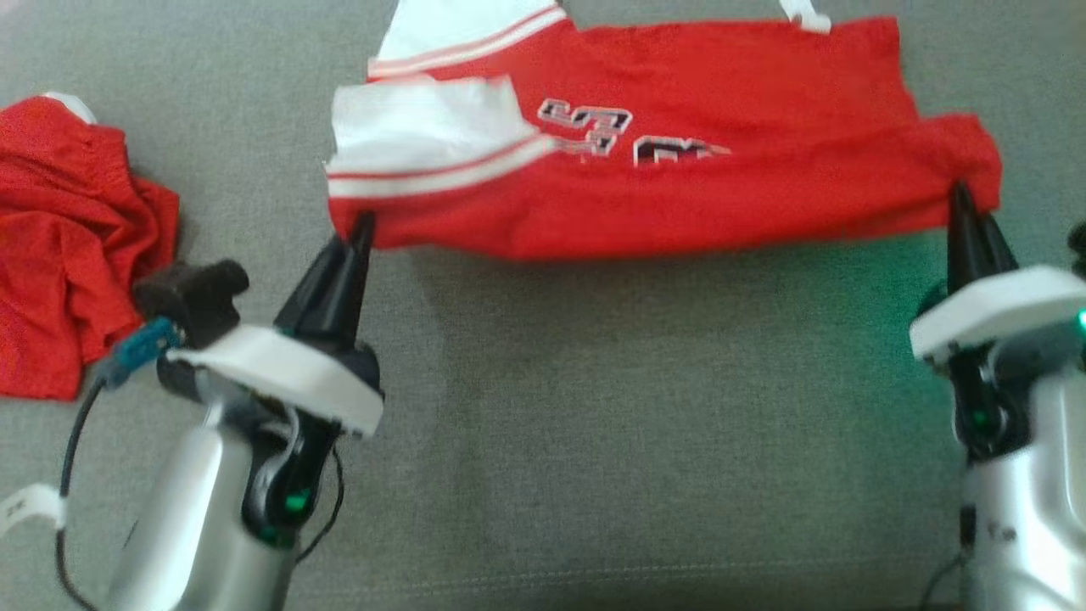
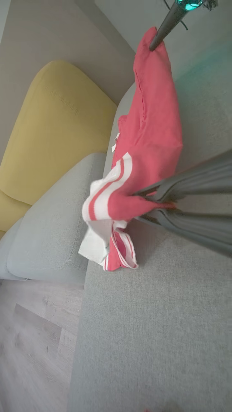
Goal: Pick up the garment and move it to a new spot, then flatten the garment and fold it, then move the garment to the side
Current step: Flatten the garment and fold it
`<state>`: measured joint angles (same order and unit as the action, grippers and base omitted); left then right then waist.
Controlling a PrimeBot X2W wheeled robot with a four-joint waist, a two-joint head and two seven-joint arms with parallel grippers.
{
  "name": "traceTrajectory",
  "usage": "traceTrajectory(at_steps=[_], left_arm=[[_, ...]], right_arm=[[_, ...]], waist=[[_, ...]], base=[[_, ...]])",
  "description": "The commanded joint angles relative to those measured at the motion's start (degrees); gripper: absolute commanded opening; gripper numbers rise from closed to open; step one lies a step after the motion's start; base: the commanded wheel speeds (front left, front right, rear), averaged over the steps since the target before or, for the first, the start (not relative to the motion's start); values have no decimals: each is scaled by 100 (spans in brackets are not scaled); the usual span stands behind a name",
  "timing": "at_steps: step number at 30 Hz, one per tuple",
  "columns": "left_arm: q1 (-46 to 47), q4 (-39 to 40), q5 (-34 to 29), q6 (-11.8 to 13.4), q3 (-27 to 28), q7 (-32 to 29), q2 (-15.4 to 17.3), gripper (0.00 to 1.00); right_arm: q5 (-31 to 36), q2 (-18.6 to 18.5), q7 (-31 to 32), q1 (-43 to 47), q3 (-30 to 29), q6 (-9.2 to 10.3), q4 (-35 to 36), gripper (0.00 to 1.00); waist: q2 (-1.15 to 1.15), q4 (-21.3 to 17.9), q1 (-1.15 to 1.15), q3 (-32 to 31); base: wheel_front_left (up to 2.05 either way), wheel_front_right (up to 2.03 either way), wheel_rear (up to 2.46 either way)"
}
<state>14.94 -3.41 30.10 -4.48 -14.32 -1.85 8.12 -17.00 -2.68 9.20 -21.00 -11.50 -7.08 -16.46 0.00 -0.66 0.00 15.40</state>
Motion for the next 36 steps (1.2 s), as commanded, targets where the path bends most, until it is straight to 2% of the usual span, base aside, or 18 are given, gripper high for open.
traceTrajectory(at_steps=[1,7,10,15,23,24,25,26,27,36], left_arm=[[-77,418,-78,64,143,-129,207,0],[-914,1456,-79,269,24,-820,522,0],[-1293,1656,14,424,71,-963,539,0],[-1596,1563,200,530,110,-959,426,0],[-1618,858,426,538,143,-845,251,0],[-1601,780,434,533,145,-825,241,0],[-1586,713,438,528,144,-809,237,12],[-1574,659,441,522,142,-797,235,47],[-1565,622,438,519,143,-784,239,100],[-1312,779,238,574,356,-751,616,100]], right_arm=[[-85,-20,105,161,92,-41,363,0],[-312,-20,573,1071,92,-41,1251,0],[-406,-20,701,1491,50,-41,1488,0],[-502,-20,728,1842,-12,-41,1506,0],[-501,-20,618,1906,48,-41,1197,0],[-485,-20,588,1898,52,-41,1147,15],[-465,-20,559,1891,46,-41,1095,49],[-446,-20,534,1888,44,-41,1048,81],[-429,-20,512,1884,46,-41,1011,100],[-250,-20,330,1903,-57,-41,1109,100]], waist=[[0,-3,0,-37],[0,13,0,-114],[0,20,0,-127],[0,10,0,-123],[0,-67,0,-122],[0,-77,0,-125],[0,-86,0,-129],[0,-91,0,-132],[0,-95,0,-136],[0,-169,0,-177]], base=[[0,0,0],[0,0,0],[0,0,0],[0,0,0],[0,0,0],[0,0,0],[0,0,0],[0,0,0],[0,0,0],[0,0,0]])
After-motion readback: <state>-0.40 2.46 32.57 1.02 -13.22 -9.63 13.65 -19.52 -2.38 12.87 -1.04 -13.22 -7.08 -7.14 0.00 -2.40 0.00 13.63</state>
